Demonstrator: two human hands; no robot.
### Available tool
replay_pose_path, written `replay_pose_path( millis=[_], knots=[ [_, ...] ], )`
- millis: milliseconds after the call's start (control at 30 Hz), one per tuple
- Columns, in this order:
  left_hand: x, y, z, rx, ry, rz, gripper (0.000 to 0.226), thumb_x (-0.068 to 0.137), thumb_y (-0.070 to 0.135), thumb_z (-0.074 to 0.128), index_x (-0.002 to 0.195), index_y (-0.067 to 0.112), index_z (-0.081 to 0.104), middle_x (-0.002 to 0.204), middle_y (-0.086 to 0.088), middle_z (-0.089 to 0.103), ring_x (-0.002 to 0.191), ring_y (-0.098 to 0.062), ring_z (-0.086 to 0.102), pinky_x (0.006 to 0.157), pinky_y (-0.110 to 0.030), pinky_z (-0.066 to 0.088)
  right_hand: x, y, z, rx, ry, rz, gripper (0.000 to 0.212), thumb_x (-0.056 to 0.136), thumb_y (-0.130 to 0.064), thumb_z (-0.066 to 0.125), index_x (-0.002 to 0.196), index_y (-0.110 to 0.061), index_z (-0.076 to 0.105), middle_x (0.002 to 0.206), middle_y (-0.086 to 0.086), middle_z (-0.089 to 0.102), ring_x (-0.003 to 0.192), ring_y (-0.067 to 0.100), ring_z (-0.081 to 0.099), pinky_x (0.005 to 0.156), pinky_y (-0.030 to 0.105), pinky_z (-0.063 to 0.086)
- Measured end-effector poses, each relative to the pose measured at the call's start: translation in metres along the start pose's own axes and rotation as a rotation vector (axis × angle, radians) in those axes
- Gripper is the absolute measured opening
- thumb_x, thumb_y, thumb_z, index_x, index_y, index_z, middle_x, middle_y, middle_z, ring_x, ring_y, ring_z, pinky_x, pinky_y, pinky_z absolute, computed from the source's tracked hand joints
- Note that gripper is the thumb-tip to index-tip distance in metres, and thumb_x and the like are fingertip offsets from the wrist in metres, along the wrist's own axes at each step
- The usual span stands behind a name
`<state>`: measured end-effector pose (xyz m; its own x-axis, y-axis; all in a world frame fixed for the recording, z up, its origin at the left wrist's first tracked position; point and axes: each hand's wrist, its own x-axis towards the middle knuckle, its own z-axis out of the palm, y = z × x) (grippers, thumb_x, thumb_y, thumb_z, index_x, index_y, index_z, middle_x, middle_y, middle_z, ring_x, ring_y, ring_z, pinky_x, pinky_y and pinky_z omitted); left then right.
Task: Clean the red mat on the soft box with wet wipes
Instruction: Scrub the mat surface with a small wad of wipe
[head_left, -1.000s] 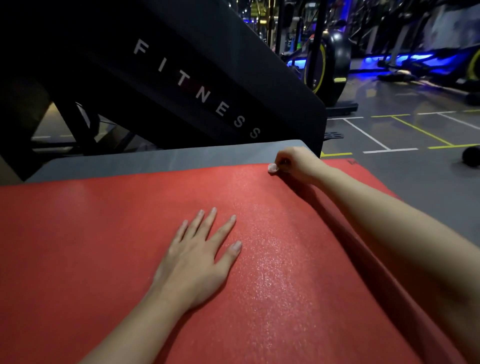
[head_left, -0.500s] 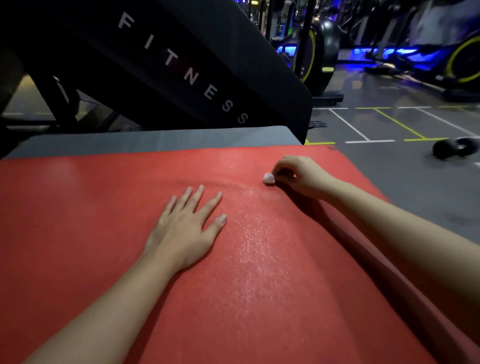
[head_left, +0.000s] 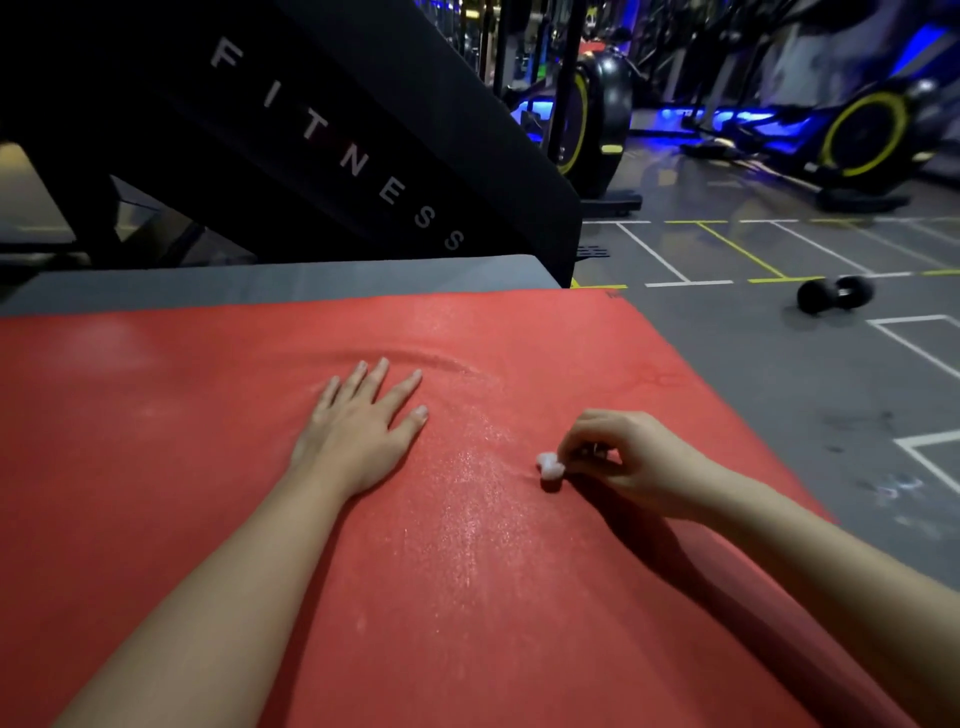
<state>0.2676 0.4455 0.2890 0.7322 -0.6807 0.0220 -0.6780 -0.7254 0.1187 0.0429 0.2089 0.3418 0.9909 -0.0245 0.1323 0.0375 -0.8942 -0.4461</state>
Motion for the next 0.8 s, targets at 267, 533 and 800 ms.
replay_pose_path(
  millis=[267,533,800],
  knots=[
    [-0.030,0.025,-0.025,0.187,0.102,0.023,0.057,0.106,0.053,0.018,0.161,0.041,0.012,0.171,-0.007,0.009,0.158,-0.023,0.005,0.125,-0.054,0.010,-0.003,-0.025,0.013,-0.075,0.074,0.116,0.005,0.086,-0.010,0.068,0.089,-0.011,0.071,0.089,0.004,0.065,0.081,0.021,0.061,0.068,0.021,0.035],
    [-0.138,0.067,-0.039,-0.011,0.027,-0.045,0.056,0.102,0.047,0.043,0.155,0.029,0.038,0.167,-0.007,0.025,0.155,-0.023,0.020,0.125,-0.047,0.018,-0.099,-0.093,-0.002,-0.084,-0.273,0.088,0.007,0.088,-0.023,0.070,0.094,-0.019,0.072,0.089,-0.008,0.067,0.077,0.004,0.056,0.068,0.016,0.041],
    [-0.212,0.082,-0.018,-0.071,-0.008,-0.012,0.065,0.103,0.060,0.029,0.161,0.030,0.024,0.171,-0.001,0.013,0.158,-0.017,0.007,0.127,-0.046,0.006,-0.132,-0.117,0.044,-0.108,0.089,0.187,0.004,0.090,-0.010,0.063,0.091,-0.007,0.066,0.094,0.006,0.059,0.090,0.029,0.059,0.079,0.036,0.044]
  ],
)
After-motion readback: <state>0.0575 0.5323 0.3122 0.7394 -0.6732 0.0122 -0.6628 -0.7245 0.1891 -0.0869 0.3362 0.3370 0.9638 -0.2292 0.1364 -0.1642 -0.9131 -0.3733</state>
